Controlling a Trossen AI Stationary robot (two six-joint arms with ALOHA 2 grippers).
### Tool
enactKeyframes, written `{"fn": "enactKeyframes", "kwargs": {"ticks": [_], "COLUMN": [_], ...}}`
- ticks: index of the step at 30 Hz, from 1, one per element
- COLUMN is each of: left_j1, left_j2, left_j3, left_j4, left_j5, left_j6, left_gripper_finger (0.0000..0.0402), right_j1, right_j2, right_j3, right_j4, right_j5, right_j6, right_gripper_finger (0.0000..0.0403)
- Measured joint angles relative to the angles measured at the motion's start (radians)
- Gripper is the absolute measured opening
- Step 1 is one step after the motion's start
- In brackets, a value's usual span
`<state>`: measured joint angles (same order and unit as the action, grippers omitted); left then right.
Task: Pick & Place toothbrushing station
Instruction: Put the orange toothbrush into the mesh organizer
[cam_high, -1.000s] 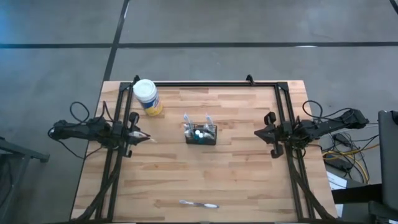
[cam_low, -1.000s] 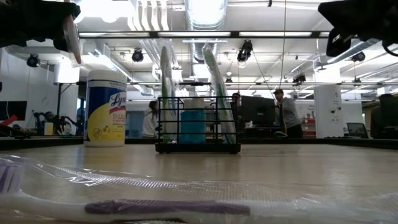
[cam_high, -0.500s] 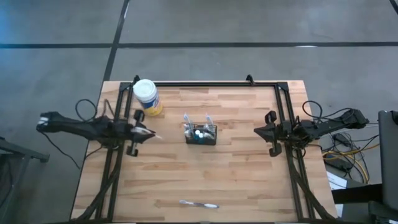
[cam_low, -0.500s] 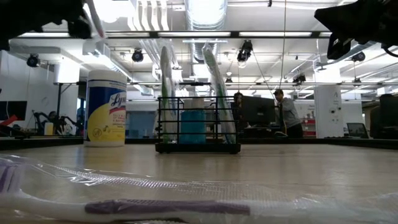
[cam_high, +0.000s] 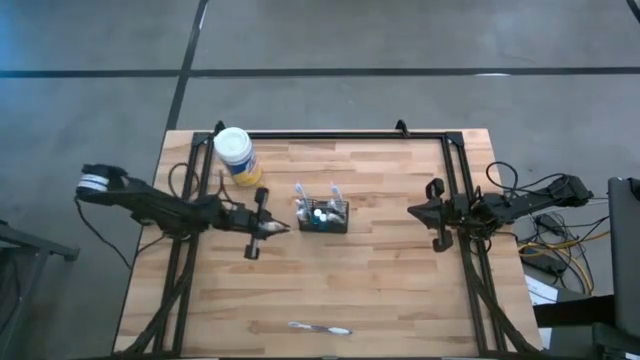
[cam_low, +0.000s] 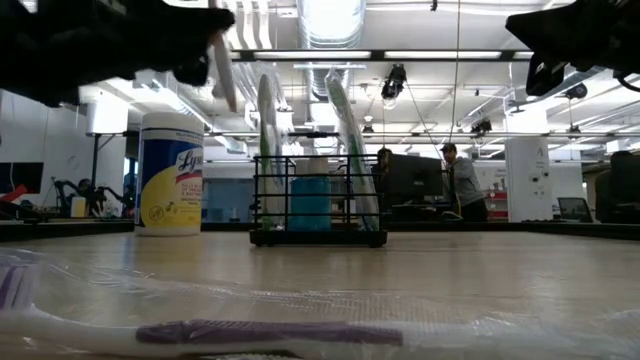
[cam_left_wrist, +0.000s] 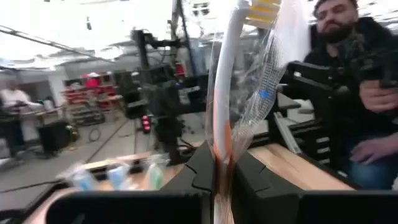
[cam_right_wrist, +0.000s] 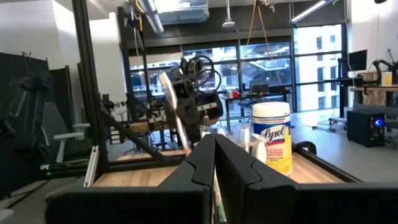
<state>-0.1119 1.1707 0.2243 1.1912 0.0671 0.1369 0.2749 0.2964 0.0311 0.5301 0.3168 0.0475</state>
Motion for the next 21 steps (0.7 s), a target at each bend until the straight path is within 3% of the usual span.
{"fn": "enactKeyframes", "kwargs": {"ticks": [9,21], "left_j1": [0.016,0.048], "left_j2": [0.223,0.250], "left_j3": [0.193,0.218], "left_j4": [0.006,-0.049], "left_j5": [0.020,-0.183], "left_j6": [0.029,0.052], "left_gripper_finger": [0.0021,0.0021], "right_j1": [0.000,0.000], "right_j2": [0.000,0.000], "right_j3": [0.000,0.000], "right_j4": [0.000,0.000], "right_j5": [0.000,-0.002], "right_j6": [-0.005,-0.006], "right_gripper_finger": [0.0011,0.0011]}}
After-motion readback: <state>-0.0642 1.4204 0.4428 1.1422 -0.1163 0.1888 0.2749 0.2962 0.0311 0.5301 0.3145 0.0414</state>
